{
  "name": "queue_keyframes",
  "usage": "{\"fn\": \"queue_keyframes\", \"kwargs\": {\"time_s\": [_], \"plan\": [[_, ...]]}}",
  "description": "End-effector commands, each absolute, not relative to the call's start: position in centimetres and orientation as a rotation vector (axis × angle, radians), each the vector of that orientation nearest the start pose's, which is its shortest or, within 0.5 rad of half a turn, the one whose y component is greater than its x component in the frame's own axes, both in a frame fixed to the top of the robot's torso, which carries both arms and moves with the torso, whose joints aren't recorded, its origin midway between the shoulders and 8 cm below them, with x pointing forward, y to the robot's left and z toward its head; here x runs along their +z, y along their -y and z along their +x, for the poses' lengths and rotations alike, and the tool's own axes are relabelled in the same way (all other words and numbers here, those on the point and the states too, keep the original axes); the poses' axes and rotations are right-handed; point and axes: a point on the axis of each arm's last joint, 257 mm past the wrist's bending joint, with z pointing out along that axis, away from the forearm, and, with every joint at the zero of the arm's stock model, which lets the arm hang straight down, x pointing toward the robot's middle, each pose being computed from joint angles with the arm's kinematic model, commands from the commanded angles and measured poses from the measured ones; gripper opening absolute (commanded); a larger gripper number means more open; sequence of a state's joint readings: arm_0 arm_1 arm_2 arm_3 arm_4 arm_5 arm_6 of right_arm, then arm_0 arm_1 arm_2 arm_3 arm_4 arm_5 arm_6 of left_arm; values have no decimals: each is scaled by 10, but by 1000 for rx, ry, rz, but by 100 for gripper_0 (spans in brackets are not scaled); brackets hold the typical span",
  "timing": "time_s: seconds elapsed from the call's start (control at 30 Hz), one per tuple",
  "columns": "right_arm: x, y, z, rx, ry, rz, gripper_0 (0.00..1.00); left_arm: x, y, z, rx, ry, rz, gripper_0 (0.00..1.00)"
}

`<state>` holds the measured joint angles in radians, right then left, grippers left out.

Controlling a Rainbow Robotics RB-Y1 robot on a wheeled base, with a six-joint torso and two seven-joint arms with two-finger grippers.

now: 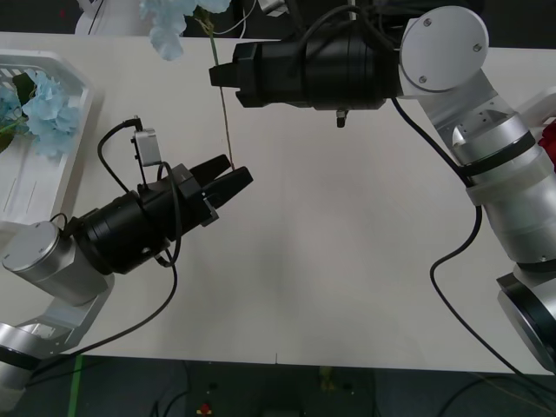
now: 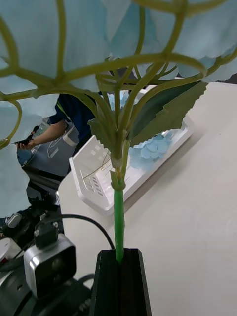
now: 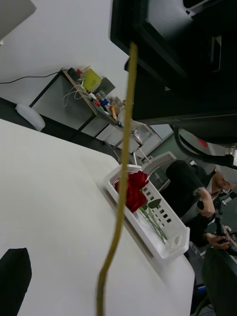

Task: Put the red flowers into the right box and the blue flowers into the left box

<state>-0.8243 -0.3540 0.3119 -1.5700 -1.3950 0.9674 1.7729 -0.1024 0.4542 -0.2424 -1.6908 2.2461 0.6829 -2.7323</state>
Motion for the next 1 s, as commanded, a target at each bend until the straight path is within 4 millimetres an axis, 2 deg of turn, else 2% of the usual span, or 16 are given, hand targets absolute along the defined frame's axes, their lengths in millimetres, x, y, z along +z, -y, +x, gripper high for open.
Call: {"fn": "queue_keyframes", "kwargs": {"time_s": [0.03,0.1,0.13,0.17,0.2,0.23,0.27,0.3,0.73,1.0], "plan": [[-9,-137,466,1184,-1698,-857,0,-89,-25,439,-1299,-1386,347,100],[-10,-143,466,1204,-1696,-842,0,-85,-20,444,-1285,-1379,338,100],[-9,-147,465,1222,-1693,-829,0,-83,-17,447,-1284,-1374,328,96],[-9,-149,465,1234,-1692,-821,0,-80,-16,449,-1282,-1369,321,82],[-9,-152,465,1250,-1692,-808,0,-78,-13,451,-1281,-1366,315,58],[-10,-153,465,1254,-1691,-801,0,-77,-13,452,-1278,-1366,311,46],[-10,-156,465,1256,-1689,-793,0,-76,-13,454,-1274,-1364,306,15],[-12,-156,466,1258,-1692,-788,0,-76,-13,455,-1273,-1365,305,1],[-12,-157,468,1262,-1696,-775,0,-86,-20,455,-1261,-1387,284,0],[-11,-156,470,1266,-1694,-763,0,-84,-27,458,-1254,-1383,269,0]]}}
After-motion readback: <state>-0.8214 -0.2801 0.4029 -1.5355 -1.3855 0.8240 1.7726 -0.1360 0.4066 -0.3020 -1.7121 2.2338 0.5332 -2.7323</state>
